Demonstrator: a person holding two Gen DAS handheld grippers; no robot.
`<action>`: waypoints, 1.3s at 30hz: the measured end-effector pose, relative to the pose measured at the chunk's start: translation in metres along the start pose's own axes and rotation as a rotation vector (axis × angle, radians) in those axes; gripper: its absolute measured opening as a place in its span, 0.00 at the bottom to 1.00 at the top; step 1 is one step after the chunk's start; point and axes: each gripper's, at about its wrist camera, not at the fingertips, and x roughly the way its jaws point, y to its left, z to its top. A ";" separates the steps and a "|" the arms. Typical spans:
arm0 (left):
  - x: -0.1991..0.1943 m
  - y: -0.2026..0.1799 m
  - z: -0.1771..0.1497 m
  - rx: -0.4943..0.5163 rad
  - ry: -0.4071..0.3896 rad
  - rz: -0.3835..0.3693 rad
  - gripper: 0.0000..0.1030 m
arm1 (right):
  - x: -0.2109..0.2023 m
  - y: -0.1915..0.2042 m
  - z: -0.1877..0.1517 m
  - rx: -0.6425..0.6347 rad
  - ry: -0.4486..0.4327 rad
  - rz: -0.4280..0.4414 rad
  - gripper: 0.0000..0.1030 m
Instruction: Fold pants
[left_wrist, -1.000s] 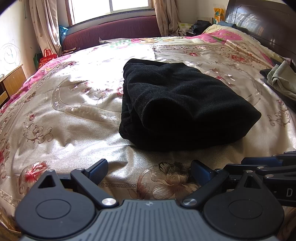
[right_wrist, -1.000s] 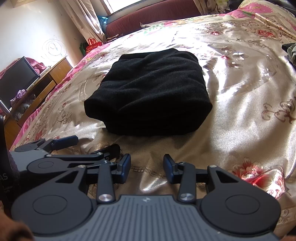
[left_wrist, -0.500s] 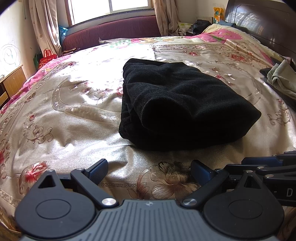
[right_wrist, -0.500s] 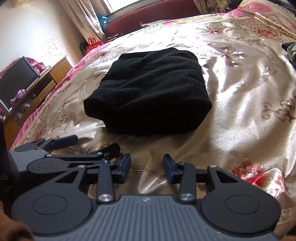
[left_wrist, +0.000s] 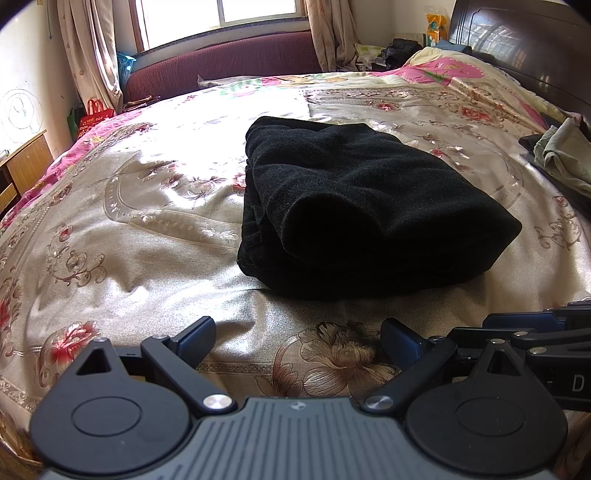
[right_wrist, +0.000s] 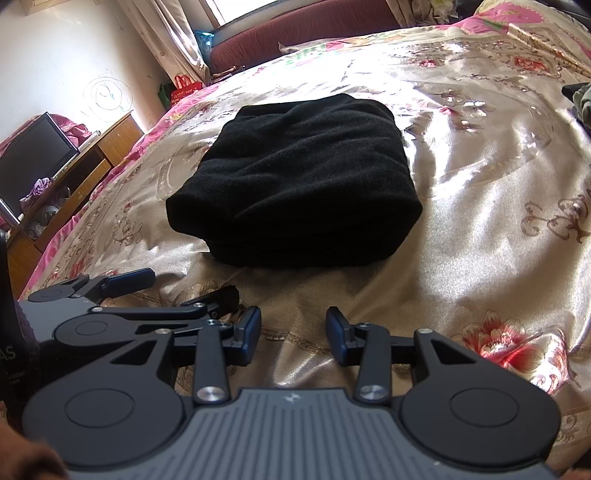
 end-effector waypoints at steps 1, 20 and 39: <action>0.000 0.000 0.000 0.000 0.000 0.000 1.00 | 0.000 0.000 0.001 0.000 0.000 0.001 0.39; -0.002 -0.004 0.000 0.024 -0.014 0.042 1.00 | 0.000 0.000 0.001 0.000 0.001 0.000 0.39; -0.003 -0.006 0.000 0.032 -0.015 0.053 1.00 | 0.000 0.000 0.001 0.000 0.002 0.000 0.39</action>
